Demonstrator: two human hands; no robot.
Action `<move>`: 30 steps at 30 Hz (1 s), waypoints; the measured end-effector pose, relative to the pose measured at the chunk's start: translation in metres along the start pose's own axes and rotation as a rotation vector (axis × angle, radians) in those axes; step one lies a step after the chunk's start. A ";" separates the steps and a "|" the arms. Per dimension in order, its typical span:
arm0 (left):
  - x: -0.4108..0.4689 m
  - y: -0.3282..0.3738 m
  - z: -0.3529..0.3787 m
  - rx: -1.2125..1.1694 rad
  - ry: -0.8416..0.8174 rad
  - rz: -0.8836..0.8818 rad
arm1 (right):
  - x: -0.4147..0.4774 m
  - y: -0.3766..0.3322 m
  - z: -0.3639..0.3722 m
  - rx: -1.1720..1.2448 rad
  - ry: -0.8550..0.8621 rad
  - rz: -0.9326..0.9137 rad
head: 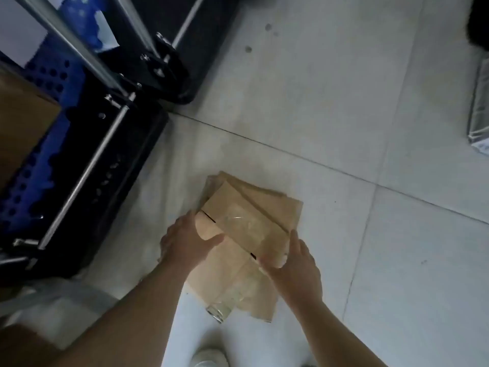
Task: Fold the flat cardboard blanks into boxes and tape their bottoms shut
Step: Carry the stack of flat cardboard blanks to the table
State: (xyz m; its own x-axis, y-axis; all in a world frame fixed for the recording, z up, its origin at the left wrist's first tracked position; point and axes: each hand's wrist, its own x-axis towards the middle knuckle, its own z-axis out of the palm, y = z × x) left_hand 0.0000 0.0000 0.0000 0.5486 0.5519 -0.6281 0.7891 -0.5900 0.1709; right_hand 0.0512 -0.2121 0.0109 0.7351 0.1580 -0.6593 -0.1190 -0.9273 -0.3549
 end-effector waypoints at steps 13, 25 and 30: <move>0.050 -0.029 0.017 -0.191 -0.233 -0.103 | 0.041 0.008 0.041 0.302 -0.035 0.153; -0.002 0.002 -0.020 -0.470 -0.277 -0.089 | 0.012 0.008 -0.023 0.443 -0.062 0.171; -0.044 0.041 -0.081 -0.467 -0.253 -0.037 | -0.030 -0.012 -0.101 0.561 -0.023 0.133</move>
State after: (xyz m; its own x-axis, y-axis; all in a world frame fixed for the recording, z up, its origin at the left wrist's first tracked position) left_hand 0.0307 -0.0012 0.0963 0.4796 0.3740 -0.7938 0.8774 -0.2158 0.4285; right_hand 0.0979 -0.2399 0.1016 0.6756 0.0658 -0.7343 -0.5498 -0.6186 -0.5613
